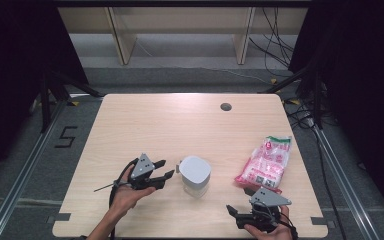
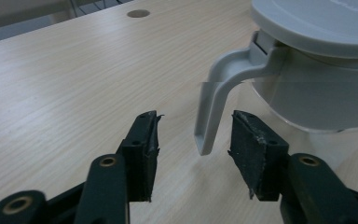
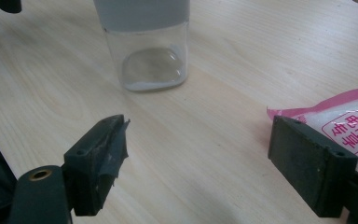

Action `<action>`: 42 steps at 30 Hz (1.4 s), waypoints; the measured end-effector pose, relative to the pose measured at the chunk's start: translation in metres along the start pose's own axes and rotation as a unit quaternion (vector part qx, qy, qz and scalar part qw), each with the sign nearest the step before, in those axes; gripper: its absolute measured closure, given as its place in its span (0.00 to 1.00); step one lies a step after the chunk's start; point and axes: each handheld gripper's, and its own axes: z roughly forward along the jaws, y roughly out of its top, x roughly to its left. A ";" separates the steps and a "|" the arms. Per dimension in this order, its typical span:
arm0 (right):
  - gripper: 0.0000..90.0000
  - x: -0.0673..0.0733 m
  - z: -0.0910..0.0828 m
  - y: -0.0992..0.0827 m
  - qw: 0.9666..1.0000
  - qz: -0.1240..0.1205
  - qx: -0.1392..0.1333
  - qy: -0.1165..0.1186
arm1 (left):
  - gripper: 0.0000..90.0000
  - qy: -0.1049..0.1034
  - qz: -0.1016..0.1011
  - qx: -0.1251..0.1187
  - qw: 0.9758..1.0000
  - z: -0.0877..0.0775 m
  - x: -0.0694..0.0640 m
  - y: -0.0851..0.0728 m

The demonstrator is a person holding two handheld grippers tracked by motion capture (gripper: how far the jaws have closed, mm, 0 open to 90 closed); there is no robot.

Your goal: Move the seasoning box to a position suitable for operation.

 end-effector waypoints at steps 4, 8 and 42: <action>0.23 0.001 0.000 0.000 1.000 0.007 0.007 0.004 | 0.63 -0.008 0.013 0.004 1.000 0.014 0.000 0.004; 0.23 0.001 0.001 0.000 1.000 0.003 0.006 0.005 | 0.67 -0.031 0.027 0.003 0.999 0.024 0.000 0.008; 0.22 0.004 0.003 0.001 1.000 -0.008 0.007 0.021 | 0.75 -0.073 0.047 0.020 0.996 -0.004 -0.004 0.000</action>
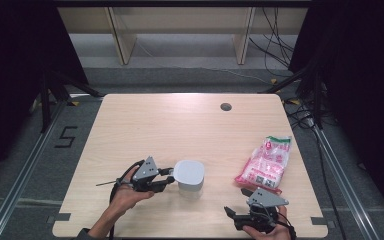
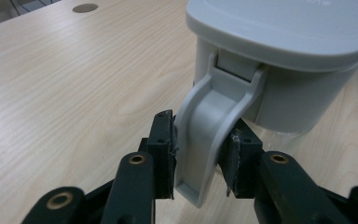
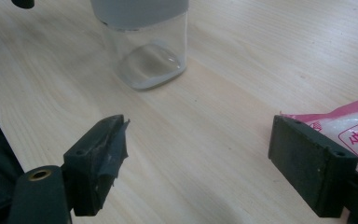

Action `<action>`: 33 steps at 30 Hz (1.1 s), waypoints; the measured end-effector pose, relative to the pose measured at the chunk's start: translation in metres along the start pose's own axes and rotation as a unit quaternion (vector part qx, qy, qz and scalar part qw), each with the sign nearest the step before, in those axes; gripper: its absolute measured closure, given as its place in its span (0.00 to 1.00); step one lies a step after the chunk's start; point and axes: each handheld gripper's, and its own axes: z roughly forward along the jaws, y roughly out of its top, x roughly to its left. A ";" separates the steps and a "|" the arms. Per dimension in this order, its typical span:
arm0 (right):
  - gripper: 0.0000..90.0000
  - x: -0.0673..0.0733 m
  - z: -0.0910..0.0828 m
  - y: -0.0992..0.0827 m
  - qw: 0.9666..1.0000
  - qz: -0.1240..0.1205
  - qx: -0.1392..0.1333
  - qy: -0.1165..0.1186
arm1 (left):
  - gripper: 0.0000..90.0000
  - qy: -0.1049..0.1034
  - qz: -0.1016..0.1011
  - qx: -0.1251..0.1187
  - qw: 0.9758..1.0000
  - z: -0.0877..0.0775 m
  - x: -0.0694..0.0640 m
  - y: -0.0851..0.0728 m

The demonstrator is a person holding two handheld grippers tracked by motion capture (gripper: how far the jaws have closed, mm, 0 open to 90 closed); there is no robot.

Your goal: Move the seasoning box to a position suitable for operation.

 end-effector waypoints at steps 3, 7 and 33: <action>0.22 -0.001 0.000 0.000 1.000 -0.003 0.000 0.001 | 0.76 -0.004 0.007 0.005 1.000 -0.003 -0.002 0.000; 0.22 -0.001 0.000 0.000 1.000 -0.003 0.000 0.002 | 0.76 -0.013 0.024 0.014 1.000 -0.011 -0.004 -0.003; 0.22 0.001 0.002 0.000 1.000 -0.007 0.005 0.004 | 0.72 -0.073 0.013 -0.054 0.996 -0.019 -0.010 -0.004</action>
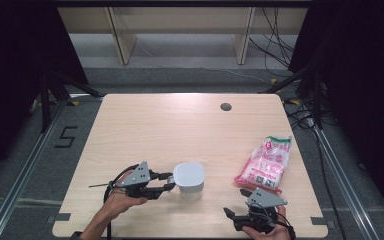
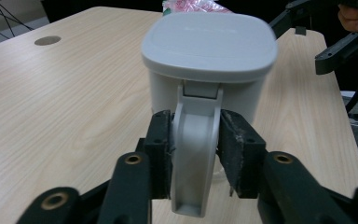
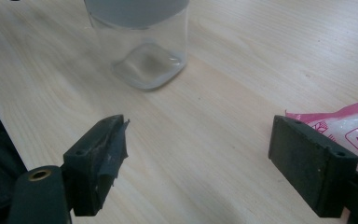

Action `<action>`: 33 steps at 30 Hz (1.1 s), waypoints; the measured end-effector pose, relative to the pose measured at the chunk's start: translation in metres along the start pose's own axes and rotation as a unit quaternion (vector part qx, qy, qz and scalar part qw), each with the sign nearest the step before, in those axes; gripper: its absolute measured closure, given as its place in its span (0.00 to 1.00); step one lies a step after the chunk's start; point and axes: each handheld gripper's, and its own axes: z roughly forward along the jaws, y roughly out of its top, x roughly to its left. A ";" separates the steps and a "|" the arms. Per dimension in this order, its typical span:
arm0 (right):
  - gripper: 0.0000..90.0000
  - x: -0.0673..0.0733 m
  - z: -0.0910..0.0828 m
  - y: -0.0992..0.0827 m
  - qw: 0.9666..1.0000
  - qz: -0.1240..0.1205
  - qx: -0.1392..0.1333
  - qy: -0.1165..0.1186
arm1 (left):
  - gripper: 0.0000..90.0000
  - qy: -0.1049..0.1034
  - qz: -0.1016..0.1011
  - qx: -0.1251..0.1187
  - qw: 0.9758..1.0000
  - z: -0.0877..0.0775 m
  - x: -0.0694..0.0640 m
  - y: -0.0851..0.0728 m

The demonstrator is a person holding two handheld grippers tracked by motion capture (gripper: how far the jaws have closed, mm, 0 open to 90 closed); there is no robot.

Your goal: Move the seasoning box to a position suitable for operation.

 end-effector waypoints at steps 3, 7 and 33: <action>0.22 0.001 0.000 0.000 1.000 0.002 -0.001 0.000 | 0.76 0.012 0.007 0.000 1.000 0.005 -0.003 0.002; 0.22 0.001 -0.001 0.000 1.000 0.004 -0.001 0.000 | 0.76 0.024 0.003 -0.005 1.000 0.011 0.002 0.004; 0.22 0.000 0.000 0.000 1.000 0.004 0.001 -0.005 | 0.73 0.048 0.002 -0.001 0.999 0.038 0.025 0.016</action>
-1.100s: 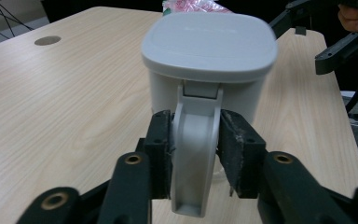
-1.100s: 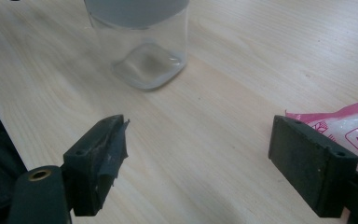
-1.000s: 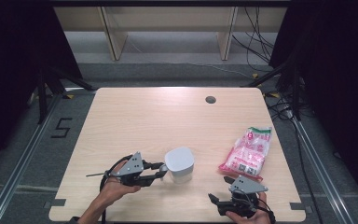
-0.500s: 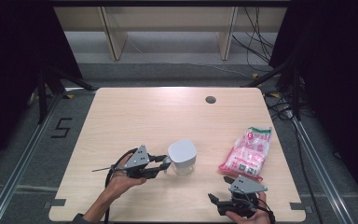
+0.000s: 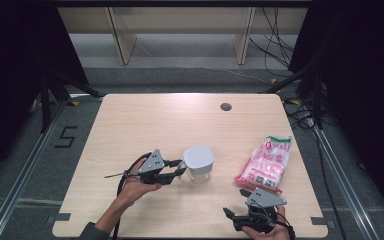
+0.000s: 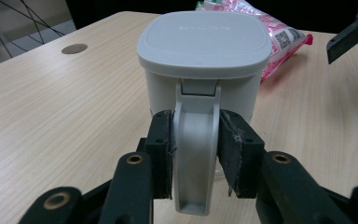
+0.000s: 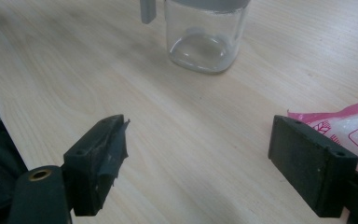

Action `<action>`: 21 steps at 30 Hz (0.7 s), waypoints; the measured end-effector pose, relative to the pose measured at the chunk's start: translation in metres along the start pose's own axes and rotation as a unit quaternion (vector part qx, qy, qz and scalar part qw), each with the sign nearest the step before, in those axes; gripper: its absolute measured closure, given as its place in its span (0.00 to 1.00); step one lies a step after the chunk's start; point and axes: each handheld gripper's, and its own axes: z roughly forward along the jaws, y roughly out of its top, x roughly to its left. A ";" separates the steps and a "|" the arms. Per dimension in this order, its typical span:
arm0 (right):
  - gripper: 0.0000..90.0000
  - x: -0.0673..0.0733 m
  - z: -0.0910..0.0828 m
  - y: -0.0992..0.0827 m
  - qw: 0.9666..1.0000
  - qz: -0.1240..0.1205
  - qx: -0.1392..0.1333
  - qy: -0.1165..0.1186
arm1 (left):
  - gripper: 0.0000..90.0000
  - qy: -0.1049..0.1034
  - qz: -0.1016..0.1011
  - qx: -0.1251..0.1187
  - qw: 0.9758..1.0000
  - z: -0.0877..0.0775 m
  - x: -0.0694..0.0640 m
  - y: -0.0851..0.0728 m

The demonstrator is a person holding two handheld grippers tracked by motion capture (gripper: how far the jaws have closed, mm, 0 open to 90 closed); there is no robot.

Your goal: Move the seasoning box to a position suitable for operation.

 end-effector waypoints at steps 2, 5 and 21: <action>0.23 0.000 0.000 0.000 1.000 0.000 0.000 0.000 | 0.72 0.009 0.000 0.003 1.000 0.000 0.001 0.000; 0.23 0.000 0.000 0.000 1.000 0.000 0.000 0.000 | 0.70 0.023 0.001 0.005 1.000 0.002 0.003 0.001; 0.23 0.000 0.000 0.000 1.000 -0.001 0.000 0.000 | 0.77 0.061 -0.004 0.016 0.998 0.015 0.013 -0.004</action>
